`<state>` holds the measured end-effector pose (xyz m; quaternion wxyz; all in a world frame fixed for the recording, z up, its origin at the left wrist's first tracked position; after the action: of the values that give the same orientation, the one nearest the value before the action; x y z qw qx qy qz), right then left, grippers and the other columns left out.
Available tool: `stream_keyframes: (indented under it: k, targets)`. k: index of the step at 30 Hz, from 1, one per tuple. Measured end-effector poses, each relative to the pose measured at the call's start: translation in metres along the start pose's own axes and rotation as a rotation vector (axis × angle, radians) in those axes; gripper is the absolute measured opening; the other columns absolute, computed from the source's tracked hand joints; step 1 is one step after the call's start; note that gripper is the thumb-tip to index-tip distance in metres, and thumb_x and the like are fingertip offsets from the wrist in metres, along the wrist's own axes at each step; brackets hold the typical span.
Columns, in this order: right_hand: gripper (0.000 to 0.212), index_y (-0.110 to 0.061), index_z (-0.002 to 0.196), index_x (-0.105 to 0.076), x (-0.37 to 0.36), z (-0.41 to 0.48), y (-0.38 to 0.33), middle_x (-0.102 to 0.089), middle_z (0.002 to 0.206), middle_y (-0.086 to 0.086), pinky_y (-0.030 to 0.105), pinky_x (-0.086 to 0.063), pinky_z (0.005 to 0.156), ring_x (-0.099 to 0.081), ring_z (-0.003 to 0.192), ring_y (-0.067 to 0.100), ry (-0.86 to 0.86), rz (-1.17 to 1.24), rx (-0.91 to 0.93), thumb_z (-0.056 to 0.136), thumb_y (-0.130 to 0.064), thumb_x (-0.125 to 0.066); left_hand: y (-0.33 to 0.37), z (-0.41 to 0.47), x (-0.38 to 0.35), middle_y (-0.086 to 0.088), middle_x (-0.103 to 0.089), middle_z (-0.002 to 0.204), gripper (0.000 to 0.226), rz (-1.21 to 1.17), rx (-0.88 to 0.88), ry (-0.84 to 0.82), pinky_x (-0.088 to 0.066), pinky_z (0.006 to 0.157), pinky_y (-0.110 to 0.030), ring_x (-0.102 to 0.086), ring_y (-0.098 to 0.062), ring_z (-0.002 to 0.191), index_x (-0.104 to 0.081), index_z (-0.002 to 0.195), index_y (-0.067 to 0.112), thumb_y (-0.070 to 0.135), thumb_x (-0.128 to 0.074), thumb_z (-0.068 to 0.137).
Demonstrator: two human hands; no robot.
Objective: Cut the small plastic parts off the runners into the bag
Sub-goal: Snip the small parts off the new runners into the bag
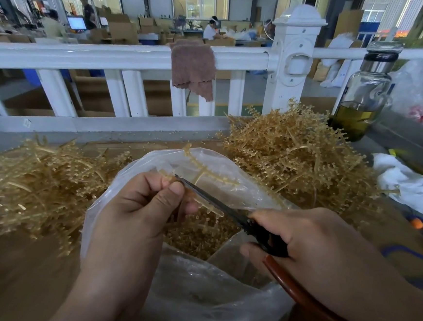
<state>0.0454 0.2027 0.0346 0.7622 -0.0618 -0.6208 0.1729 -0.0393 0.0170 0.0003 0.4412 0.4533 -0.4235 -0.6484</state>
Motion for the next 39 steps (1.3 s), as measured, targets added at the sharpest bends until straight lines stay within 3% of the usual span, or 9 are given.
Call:
stream_keyframes:
  k: [4,8,12,17,24,31,39]
  targets:
    - [0.033,-0.03,0.078,-0.055,0.0,0.001,0.0,-0.052,0.061,-0.011,0.021,-0.035,0.056,-0.053,0.06,0.007,-0.032,-0.013,-0.005,0.082,-0.059,-0.041,-0.001,-0.001,0.0,-0.01,-0.07,0.072,0.012,0.006,0.025,-0.001,-0.055,0.063,-0.022,-0.069,-0.018,0.072,-0.065,0.07,0.02,0.024,-0.066,0.081]
    - [0.033,-0.029,0.075,-0.054,-0.002,0.001,0.002,-0.05,0.059,-0.013,0.021,-0.036,0.055,-0.053,0.059,0.006,-0.032,0.026,-0.007,0.081,-0.061,-0.046,0.0,-0.001,0.001,-0.01,-0.071,0.073,0.018,0.048,0.024,0.022,-0.051,0.07,-0.033,-0.07,-0.019,0.072,-0.067,0.068,0.02,0.021,-0.066,0.086]
    - [0.042,-0.03,0.078,-0.055,-0.006,0.0,0.006,-0.052,0.06,-0.014,0.021,-0.04,0.055,-0.056,0.064,0.005,-0.016,0.039,0.006,0.079,-0.07,-0.042,0.003,0.0,0.004,-0.008,-0.076,0.075,0.016,0.158,-0.028,0.08,-0.056,0.068,-0.032,-0.075,-0.019,0.073,-0.065,0.084,0.011,0.021,-0.062,0.097]
    - [0.044,-0.032,0.083,-0.055,-0.008,0.0,0.007,-0.058,0.067,-0.012,0.021,-0.042,0.053,-0.057,0.063,0.007,-0.003,0.089,0.008,0.079,-0.074,-0.043,0.006,-0.001,0.003,-0.007,-0.075,0.077,0.028,0.173,-0.075,0.086,-0.055,0.073,-0.038,-0.075,-0.021,0.076,-0.067,0.076,0.026,0.02,-0.056,0.1]
    - [0.048,-0.034,0.094,-0.059,-0.008,0.001,0.008,-0.059,0.069,-0.012,0.021,-0.044,0.056,-0.058,0.064,0.005,0.0,0.084,0.01,0.08,-0.076,-0.042,0.004,-0.001,-0.001,-0.007,-0.073,0.074,0.028,0.12,-0.103,0.05,-0.054,0.072,-0.038,-0.072,-0.023,0.075,-0.066,0.075,0.028,0.018,-0.056,0.099]
    - [0.049,-0.036,0.094,-0.058,-0.007,-0.001,0.008,-0.06,0.075,-0.018,0.021,-0.045,0.058,-0.058,0.068,0.002,0.008,0.087,-0.014,0.078,-0.077,-0.038,0.005,-0.003,-0.001,-0.009,-0.072,0.077,0.019,0.034,-0.095,0.064,-0.058,0.066,-0.023,-0.073,-0.023,0.074,-0.065,0.078,0.023,0.02,-0.058,0.095]
    - [0.051,-0.033,0.089,-0.057,-0.007,-0.001,0.008,-0.059,0.072,-0.014,0.024,-0.044,0.058,-0.057,0.067,0.004,-0.001,0.072,-0.019,0.078,-0.079,-0.037,0.01,-0.005,-0.004,-0.011,-0.071,0.077,0.008,0.03,-0.114,0.062,-0.058,0.066,-0.022,-0.071,-0.022,0.072,-0.06,0.088,0.012,0.016,-0.056,0.094]
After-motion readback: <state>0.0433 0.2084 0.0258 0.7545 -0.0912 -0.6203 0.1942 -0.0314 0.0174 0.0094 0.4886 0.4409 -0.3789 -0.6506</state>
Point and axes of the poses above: each hand's wrist, its own z-axis towards the middle knuckle, its own x-axis out of the back of the hand, y = z × x, the point moved 3 cm from there along z, towards the middle knuckle
